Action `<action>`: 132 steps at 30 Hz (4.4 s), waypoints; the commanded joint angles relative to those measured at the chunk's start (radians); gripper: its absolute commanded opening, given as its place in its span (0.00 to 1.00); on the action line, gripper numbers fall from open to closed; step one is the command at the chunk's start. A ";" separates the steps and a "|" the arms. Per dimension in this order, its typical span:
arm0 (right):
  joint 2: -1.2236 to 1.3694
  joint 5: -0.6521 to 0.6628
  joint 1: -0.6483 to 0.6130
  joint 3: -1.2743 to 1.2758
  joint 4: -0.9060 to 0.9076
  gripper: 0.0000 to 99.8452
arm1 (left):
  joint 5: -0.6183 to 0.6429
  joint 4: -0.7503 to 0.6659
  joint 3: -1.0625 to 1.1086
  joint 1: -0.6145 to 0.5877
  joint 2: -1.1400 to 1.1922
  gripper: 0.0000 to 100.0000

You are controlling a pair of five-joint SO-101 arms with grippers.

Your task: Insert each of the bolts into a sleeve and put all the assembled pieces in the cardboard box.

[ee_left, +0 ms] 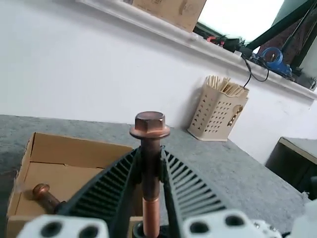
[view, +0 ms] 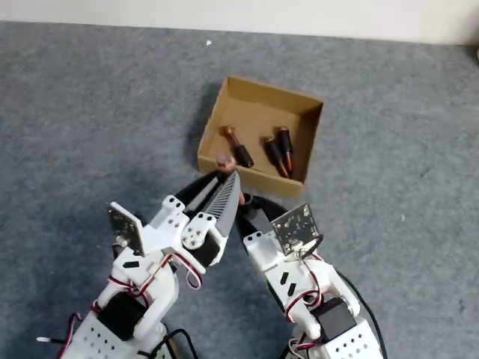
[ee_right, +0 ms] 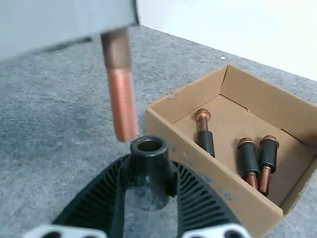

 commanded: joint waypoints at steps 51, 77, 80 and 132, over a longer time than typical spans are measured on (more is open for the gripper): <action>-0.019 0.069 0.015 0.045 -0.030 0.00 | -0.006 0.189 0.108 0.199 -0.012 0.01; -0.019 0.068 0.064 0.053 -0.038 0.00 | -0.077 0.574 -0.119 0.128 -0.015 0.22; -0.019 0.068 0.064 0.053 -0.038 0.00 | -0.077 0.574 -0.124 0.125 -0.018 0.22; -0.019 0.068 0.113 0.101 -0.140 0.00 | -0.500 0.758 0.108 -0.444 -0.012 0.01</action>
